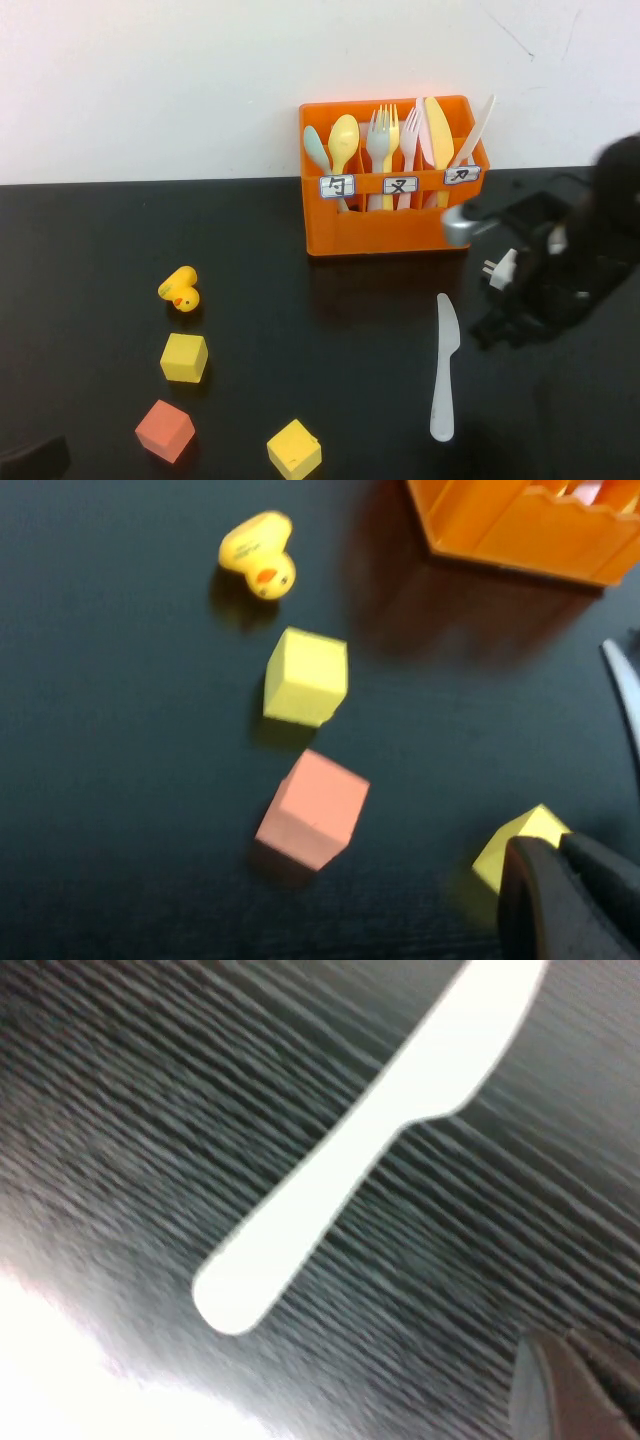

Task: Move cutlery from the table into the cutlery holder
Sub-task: Pick up the knife

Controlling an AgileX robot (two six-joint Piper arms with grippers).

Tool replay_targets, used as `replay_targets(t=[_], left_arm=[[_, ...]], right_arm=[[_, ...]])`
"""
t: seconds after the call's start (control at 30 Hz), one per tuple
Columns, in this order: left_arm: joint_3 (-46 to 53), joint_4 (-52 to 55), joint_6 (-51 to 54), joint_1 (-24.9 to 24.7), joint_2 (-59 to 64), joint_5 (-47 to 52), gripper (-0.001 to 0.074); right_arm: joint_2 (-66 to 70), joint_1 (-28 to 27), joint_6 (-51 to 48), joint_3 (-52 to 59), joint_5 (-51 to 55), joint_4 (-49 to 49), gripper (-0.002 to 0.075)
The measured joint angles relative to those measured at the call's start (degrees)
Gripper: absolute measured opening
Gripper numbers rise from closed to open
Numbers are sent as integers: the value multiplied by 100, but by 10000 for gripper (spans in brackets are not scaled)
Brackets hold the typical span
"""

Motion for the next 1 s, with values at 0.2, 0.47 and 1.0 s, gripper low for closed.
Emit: replay_targets(t=[0.2,0.47,1.0], left_arm=[[11,0,-58,0,0,369,0],[52,-34,-235,0,0,-210,0],[329,-229,-399,0,-8,-529,0]], right_arm=[[859,255,186,-616,283,13,174],[1441,255,760,-722,53,78,421],[1890,427,363,-844,-43,362,388]])
